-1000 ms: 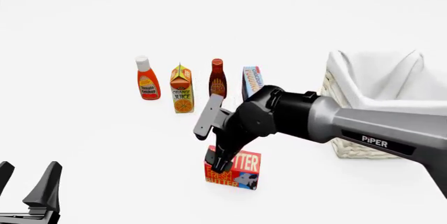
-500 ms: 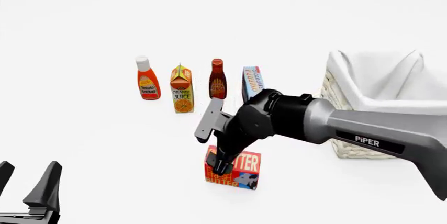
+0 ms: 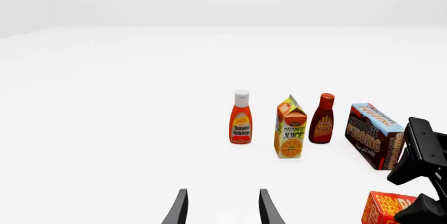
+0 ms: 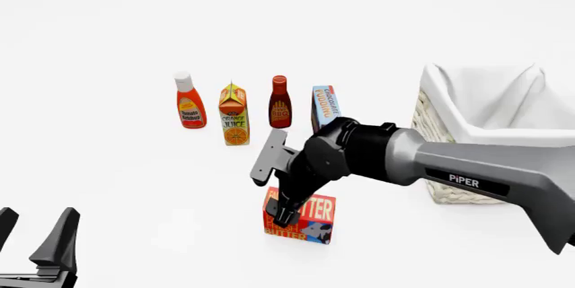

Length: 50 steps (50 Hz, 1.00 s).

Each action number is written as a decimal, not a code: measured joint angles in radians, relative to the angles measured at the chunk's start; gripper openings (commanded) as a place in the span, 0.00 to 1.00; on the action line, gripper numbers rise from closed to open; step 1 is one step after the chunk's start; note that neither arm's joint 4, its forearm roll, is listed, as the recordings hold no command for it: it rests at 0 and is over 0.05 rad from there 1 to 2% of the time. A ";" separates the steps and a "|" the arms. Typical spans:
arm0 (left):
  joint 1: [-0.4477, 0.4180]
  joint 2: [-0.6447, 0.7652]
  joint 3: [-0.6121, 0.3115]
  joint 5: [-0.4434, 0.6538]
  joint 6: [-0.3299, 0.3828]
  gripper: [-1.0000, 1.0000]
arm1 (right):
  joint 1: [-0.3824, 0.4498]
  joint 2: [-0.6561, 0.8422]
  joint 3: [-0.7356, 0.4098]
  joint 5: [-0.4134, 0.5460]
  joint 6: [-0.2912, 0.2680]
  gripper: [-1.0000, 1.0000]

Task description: Pick the butter and place it in the basket.

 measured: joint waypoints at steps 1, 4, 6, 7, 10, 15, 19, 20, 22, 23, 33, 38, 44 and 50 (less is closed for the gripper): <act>0.000 0.000 0.000 0.000 0.000 1.00 | 0.000 0.001 0.001 0.000 0.000 1.00; 0.000 0.000 0.000 0.000 0.000 1.00 | 0.001 0.001 0.004 -0.002 0.001 1.00; 0.000 0.000 0.000 0.000 0.000 1.00 | 0.002 0.001 0.007 -0.004 0.002 1.00; 0.000 0.000 0.000 0.000 0.000 1.00 | 0.002 0.001 0.008 -0.004 0.002 1.00; 0.000 0.000 0.000 0.000 0.000 1.00 | 0.003 0.002 0.011 -0.006 0.002 1.00; 0.000 0.000 0.000 0.000 0.000 1.00 | 0.003 0.005 0.014 -0.009 0.002 1.00; 0.000 0.000 0.000 0.000 0.000 1.00 | 0.003 0.008 0.014 -0.010 0.001 1.00; 0.000 0.000 0.000 0.000 0.000 1.00 | 0.002 0.009 0.014 -0.010 0.001 1.00; 0.000 0.000 0.000 0.000 0.000 1.00 | 0.002 0.011 0.014 -0.010 0.001 1.00; 0.000 0.000 0.000 0.000 0.000 1.00 | 0.002 0.012 0.014 -0.010 0.001 1.00; 0.000 0.000 0.000 0.000 0.000 1.00 | -0.002 0.021 0.013 -0.012 -0.002 1.00; 0.000 0.000 0.000 0.000 0.000 1.00 | -0.003 0.024 0.013 -0.012 -0.003 1.00; 0.000 0.000 0.000 0.000 0.000 1.00 | -0.005 0.029 0.012 -0.013 -0.004 1.00; 0.000 0.000 0.000 0.000 0.000 1.00 | -0.008 0.035 0.007 -0.011 -0.010 1.00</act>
